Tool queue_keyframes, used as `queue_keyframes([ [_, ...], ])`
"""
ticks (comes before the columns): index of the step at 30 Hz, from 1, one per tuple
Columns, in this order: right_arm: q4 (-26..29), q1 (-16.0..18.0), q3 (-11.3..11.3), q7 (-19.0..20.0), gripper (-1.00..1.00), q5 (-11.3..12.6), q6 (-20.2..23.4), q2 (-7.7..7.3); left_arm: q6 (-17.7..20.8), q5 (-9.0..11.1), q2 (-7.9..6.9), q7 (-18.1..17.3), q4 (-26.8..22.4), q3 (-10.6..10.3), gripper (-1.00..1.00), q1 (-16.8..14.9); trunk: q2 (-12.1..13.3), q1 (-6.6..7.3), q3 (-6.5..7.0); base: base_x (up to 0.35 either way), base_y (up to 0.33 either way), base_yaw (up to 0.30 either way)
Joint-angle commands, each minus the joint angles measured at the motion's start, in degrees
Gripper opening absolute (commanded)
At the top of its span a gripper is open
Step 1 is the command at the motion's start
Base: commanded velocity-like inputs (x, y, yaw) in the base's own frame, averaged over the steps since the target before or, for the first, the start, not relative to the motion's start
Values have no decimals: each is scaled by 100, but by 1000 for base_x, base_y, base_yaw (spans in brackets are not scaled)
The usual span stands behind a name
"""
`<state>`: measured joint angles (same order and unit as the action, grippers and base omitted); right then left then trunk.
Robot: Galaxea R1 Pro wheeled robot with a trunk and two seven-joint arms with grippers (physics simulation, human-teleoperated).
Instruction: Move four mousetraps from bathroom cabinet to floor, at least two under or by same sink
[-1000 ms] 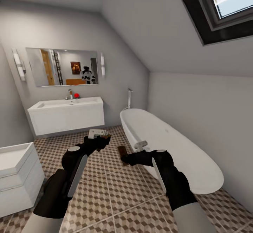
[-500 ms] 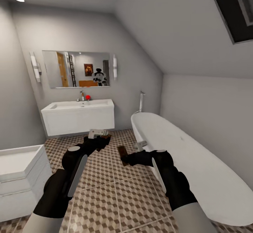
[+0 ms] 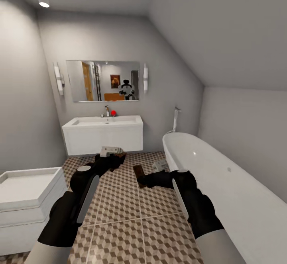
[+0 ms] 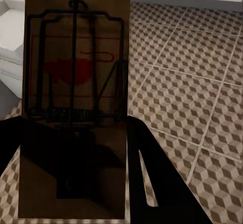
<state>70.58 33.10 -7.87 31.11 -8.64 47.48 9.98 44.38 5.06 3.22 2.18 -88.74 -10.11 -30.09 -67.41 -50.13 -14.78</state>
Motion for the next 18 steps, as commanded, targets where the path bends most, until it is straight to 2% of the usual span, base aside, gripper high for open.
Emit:
queue_keyframes([
  [1,8,4,5,35,-100,-42,25,2,27,48,0,19,-5,1,-100,-6,-4,-4,-1,337,2,216],
  [11,8,4,5,36,-100,-41,25,2,27,48,2,18,-4,1,-100,-6,-4,-4,60,328,-31,209],
  [18,8,4,5,36,-100,-41,25,2,21,63,-5,11,-11,1,-100,-2,-4,-4,70,276,-79,52],
])
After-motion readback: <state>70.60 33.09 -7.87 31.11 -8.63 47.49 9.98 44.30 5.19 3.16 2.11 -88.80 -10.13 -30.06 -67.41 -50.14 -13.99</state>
